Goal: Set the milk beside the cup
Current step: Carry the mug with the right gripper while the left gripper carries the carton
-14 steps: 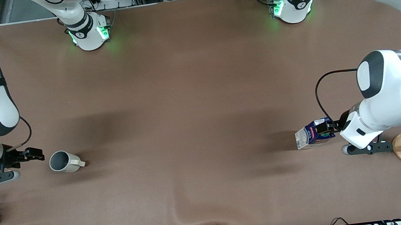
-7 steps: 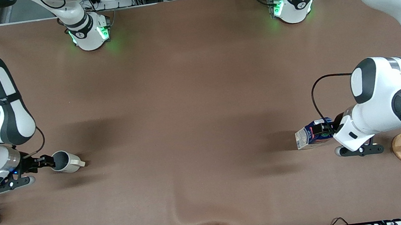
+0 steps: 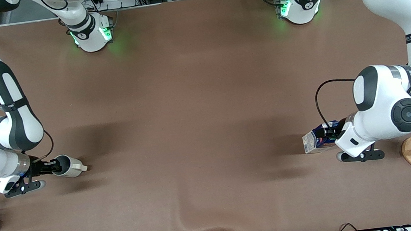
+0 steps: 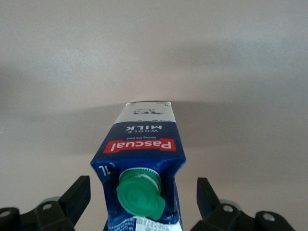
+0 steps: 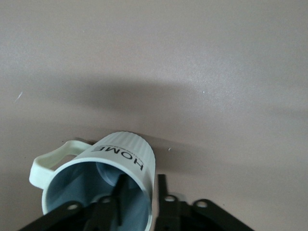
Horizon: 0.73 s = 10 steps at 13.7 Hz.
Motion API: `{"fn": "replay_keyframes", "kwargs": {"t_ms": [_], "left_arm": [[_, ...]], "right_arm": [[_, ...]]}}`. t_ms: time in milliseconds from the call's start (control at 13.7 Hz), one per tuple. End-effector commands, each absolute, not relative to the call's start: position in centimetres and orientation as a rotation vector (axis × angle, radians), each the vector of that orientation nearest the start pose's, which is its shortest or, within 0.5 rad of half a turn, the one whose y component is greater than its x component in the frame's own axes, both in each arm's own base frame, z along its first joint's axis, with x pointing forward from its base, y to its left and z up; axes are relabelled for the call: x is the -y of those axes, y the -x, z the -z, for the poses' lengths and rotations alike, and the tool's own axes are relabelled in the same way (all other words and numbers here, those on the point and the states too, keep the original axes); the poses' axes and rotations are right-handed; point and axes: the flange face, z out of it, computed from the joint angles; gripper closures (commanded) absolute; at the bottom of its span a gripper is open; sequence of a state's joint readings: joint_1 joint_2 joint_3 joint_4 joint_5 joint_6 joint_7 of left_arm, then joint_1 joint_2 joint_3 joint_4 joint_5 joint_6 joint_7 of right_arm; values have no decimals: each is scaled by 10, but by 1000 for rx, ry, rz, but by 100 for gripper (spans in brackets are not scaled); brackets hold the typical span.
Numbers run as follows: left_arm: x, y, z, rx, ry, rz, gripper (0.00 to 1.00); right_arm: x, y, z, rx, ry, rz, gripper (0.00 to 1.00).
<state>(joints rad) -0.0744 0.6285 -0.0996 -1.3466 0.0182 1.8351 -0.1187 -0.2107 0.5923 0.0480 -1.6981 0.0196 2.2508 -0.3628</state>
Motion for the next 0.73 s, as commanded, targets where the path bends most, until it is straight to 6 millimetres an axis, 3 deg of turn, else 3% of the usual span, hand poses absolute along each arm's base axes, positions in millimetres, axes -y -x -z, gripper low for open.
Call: {"fn": "replay_keyframes", "kwargs": {"t_ms": [0,146,365,511,657], "left_arm": [[105,-704,-340,-76,3123,-231,14],[105,-704,-340,-76,3122,-231,23],[105,-704,-340,-72,3122,-231,38],[106,-704,-342,-69,3122,-226,49],[108,-705,-348,-74,3123,-212,58]], "right_arm": [[108,-667,-265,263,3062,-40,100],[101,-675,-292,211,3060,-71,100],[74,-684,-329,173,3058,-105,100],[34,-689,-354,75,3063,-85,100],[-26,-691,-364,-27,3054,-78,100]]}}
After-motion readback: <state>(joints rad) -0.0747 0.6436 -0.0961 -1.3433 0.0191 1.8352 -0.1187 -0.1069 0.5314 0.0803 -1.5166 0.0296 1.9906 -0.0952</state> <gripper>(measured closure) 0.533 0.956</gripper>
